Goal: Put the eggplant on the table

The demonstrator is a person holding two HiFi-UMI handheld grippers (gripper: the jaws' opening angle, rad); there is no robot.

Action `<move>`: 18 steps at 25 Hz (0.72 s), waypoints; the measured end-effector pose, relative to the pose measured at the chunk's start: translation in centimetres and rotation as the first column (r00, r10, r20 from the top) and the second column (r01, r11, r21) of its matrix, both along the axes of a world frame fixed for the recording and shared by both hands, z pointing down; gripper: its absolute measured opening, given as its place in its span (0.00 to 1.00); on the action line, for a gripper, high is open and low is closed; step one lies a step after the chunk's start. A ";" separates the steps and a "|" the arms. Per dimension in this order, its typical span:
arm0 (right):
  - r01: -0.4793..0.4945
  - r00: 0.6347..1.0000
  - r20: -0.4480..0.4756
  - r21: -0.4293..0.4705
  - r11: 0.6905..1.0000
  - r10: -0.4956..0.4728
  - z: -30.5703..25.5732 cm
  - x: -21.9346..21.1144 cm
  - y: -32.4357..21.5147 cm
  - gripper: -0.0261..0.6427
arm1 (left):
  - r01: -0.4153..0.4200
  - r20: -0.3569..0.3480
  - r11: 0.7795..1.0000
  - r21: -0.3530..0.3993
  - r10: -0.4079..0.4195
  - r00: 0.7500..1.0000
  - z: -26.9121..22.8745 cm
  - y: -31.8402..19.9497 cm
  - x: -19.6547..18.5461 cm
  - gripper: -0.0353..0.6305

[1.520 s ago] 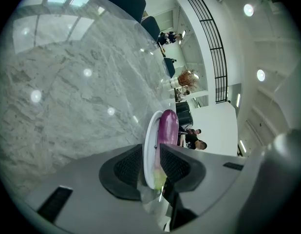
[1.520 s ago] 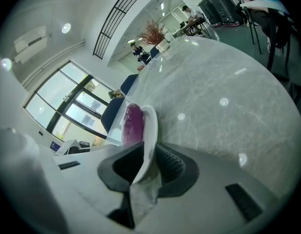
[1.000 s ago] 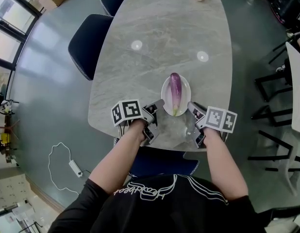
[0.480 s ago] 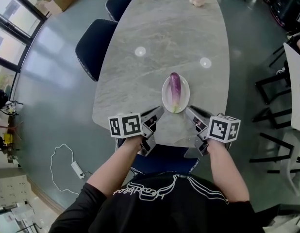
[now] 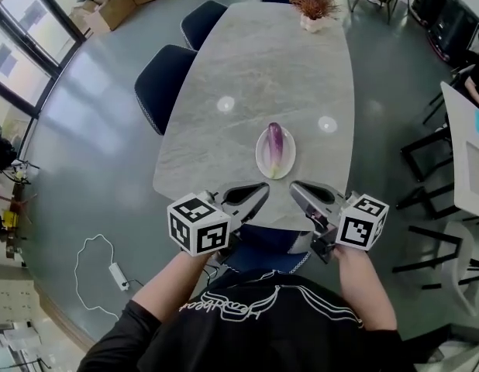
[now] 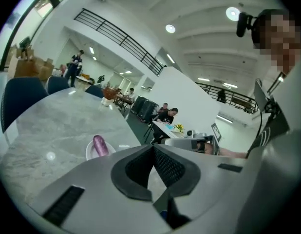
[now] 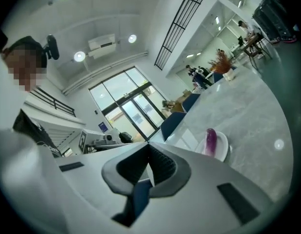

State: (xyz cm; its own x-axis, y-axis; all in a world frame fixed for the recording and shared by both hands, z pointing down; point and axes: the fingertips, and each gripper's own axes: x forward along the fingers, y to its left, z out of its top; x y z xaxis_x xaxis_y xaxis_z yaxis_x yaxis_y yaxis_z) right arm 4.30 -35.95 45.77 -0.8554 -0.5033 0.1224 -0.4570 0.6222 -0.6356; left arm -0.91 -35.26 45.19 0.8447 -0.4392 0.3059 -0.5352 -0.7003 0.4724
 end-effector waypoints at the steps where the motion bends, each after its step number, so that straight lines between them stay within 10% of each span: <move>1: 0.021 1.000 0.002 0.028 0.999 -0.021 -0.9 -0.1 0.8 0.05 | -0.024 0.013 0.999 0.029 0.024 1.000 -0.7 0.8 0.2 0.06; 18: 0.160 0.981 -0.152 0.302 0.940 -0.119 -9.6 1.9 9.4 0.05 | -0.091 -0.036 0.958 0.272 0.105 0.994 -9.4 8.7 1.2 0.06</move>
State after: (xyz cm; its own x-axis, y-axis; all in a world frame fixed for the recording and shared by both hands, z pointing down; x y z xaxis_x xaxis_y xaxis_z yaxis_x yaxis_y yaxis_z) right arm 6.24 -26.59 36.15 -0.9069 -0.4108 0.0933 -0.4168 0.8427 -0.3409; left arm 0.32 -26.58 35.77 0.8989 -0.4138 0.1441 -0.4381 -0.8533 0.2827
